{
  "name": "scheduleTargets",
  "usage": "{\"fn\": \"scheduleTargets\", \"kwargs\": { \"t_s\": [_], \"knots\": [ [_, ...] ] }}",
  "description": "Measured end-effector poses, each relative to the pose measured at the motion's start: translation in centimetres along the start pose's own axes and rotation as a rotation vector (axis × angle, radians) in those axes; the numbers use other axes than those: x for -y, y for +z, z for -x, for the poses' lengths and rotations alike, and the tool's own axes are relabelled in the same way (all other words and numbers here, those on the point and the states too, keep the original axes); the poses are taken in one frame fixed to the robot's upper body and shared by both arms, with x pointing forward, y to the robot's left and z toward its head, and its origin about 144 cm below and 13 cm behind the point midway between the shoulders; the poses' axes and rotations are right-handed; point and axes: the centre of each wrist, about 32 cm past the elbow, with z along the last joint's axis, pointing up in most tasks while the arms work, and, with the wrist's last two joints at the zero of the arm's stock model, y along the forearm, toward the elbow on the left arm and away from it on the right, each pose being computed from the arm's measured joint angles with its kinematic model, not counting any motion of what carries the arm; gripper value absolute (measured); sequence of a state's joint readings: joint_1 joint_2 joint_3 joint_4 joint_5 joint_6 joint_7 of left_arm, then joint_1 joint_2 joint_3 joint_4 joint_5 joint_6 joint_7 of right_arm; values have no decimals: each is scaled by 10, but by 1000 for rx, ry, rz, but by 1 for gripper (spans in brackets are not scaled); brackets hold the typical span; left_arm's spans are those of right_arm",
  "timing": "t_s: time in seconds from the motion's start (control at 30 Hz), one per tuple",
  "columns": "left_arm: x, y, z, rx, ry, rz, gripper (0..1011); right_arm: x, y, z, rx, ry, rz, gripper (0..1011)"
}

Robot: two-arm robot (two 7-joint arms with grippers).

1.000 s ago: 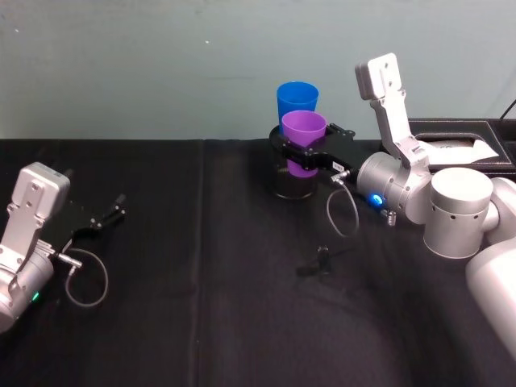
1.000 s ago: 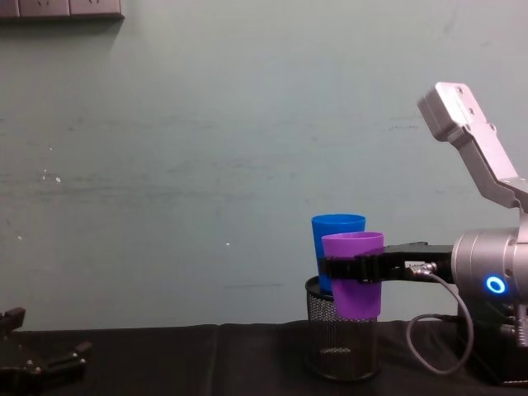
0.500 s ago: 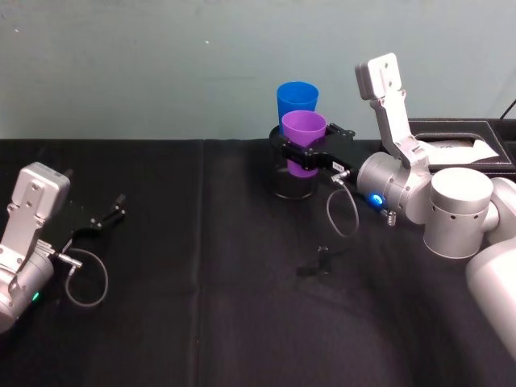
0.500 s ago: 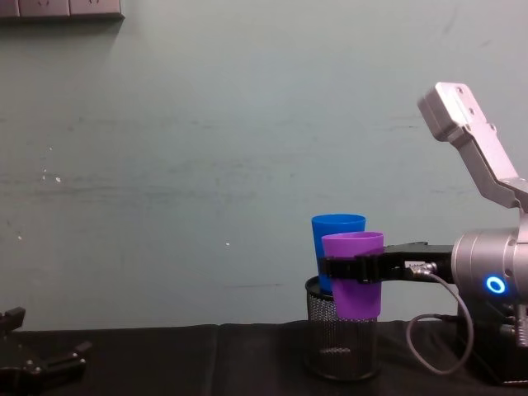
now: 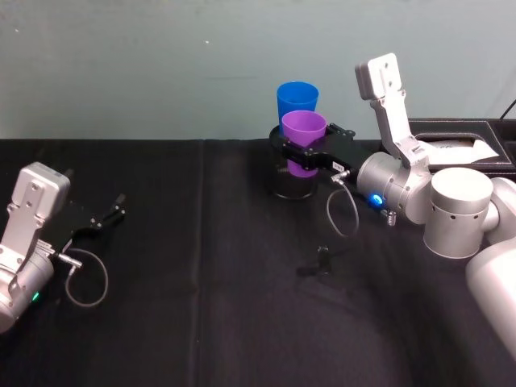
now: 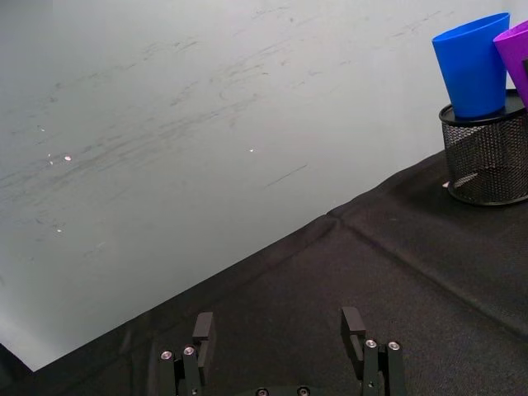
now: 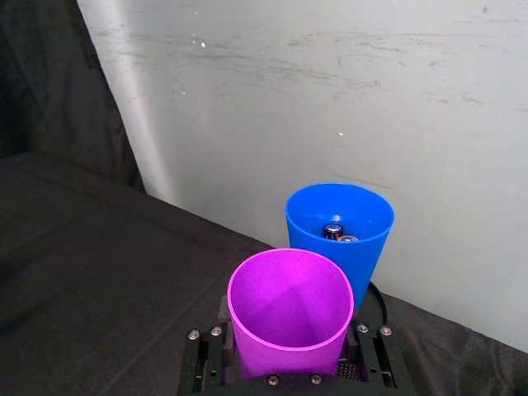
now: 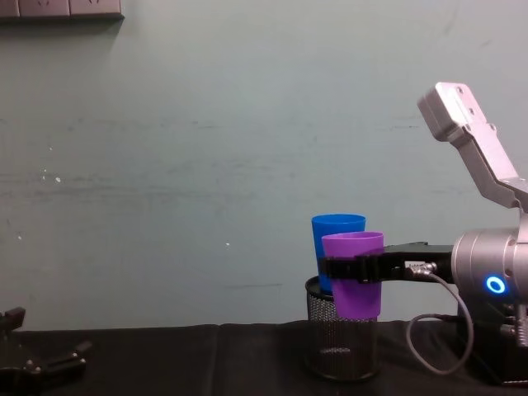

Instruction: Pick up one cup with a gripper and tap it against the other cup.

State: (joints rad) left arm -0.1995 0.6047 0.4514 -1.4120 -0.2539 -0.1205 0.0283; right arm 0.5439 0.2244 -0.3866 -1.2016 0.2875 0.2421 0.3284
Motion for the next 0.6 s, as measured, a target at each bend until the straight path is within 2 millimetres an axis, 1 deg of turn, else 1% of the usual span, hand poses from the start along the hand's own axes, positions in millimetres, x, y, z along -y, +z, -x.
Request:
{"fn": "scheduleTargets", "kwargs": {
  "t_s": [0.6],
  "knots": [
    [0,0,0,0,0,0,1000,0,0,0,0,0,0,720]
  ]
}}
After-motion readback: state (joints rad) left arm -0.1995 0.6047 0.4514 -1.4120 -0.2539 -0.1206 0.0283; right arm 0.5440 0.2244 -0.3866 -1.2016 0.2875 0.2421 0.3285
